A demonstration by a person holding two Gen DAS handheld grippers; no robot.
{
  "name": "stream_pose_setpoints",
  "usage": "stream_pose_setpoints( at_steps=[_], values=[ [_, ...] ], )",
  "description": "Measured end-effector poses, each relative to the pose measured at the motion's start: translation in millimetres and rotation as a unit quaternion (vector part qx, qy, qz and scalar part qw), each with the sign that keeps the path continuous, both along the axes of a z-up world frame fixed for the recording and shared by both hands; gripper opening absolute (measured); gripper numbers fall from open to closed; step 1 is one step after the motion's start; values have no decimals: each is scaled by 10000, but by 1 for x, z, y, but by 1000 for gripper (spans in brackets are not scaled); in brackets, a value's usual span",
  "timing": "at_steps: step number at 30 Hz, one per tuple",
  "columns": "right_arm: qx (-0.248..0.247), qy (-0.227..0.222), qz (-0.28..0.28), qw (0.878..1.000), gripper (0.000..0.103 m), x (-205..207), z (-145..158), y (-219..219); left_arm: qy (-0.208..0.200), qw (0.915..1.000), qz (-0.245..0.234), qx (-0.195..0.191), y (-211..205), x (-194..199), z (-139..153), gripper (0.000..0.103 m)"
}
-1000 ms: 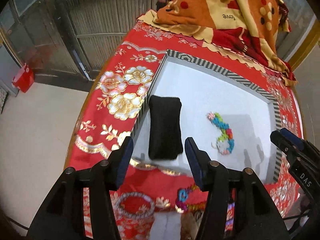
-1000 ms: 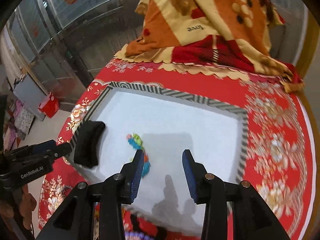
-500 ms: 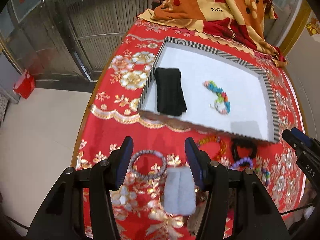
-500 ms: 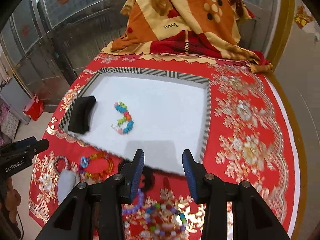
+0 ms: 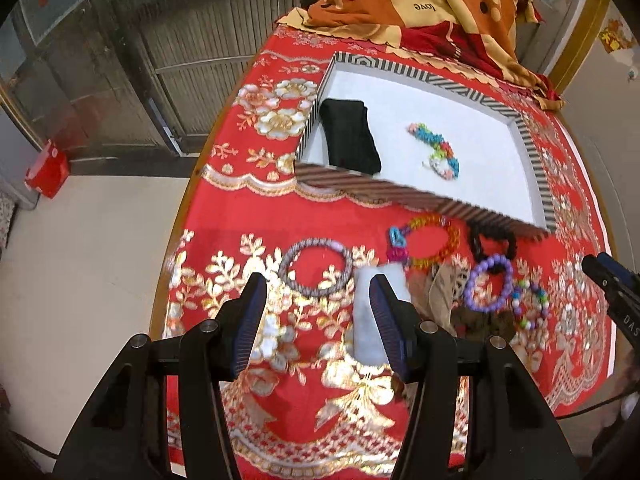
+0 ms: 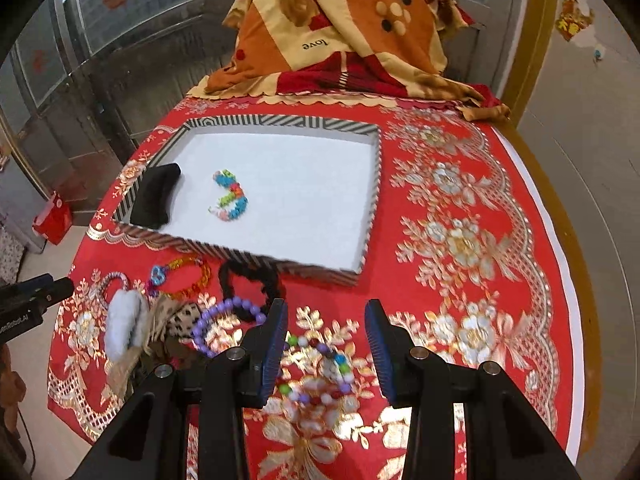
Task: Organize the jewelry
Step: 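Open both tools to release the items in the tray and withdraw, then grasp the white fluffy scrunchie with the left tool while the right tool grasps the leopard bow clip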
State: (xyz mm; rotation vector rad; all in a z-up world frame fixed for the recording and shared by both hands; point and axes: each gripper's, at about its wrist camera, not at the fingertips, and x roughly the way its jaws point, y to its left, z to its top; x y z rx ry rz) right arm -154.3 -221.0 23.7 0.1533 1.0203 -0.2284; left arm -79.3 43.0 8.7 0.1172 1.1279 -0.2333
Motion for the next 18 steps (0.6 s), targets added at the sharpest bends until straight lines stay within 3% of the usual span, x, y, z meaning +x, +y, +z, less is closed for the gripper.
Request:
stream_pose_setpoints(
  at_steps=[18],
  values=[
    [264,342,98,9990,38,-36,-26,0,451,9983,131,-335,24,-21,-12,53]
  ],
)
